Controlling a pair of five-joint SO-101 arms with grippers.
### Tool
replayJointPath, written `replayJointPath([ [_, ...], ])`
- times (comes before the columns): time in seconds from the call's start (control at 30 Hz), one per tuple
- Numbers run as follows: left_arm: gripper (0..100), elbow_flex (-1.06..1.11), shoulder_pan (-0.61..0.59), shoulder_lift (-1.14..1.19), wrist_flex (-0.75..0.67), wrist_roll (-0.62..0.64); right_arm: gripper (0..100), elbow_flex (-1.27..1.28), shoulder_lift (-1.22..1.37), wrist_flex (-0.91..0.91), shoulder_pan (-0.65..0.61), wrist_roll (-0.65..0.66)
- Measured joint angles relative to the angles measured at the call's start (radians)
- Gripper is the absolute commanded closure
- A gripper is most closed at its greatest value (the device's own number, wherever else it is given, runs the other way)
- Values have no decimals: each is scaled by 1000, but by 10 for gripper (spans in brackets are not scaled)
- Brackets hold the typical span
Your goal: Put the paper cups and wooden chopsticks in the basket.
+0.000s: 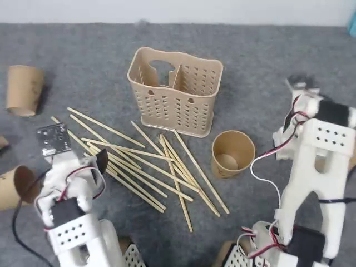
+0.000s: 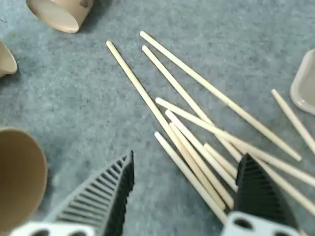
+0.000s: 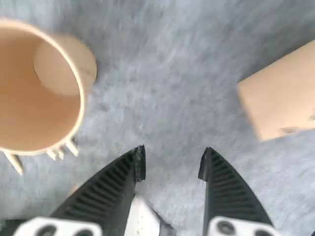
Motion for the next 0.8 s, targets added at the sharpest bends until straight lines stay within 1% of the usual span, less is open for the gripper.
replayJointPath([
  [0.1,684,44,0,-26,-5,-3,812,-38,0,0,-58,-23],
  [0.27,684,52,0,-37,-5,-6,812,-43,0,-29,-230,-126],
  [0.37,684,57,0,-37,-6,-6,813,-43,0,-52,-308,-184],
  [0.47,684,57,0,-37,-6,-8,815,-43,37,-75,-339,-213],
  [0.63,684,68,0,-37,-25,-8,816,-43,229,-123,-339,-222],
  [0.7,684,74,0,-37,-32,-8,849,-43,318,-153,-338,-224],
  [0.8,684,75,0,-37,-35,-8,984,-43,422,-203,-325,-224],
])
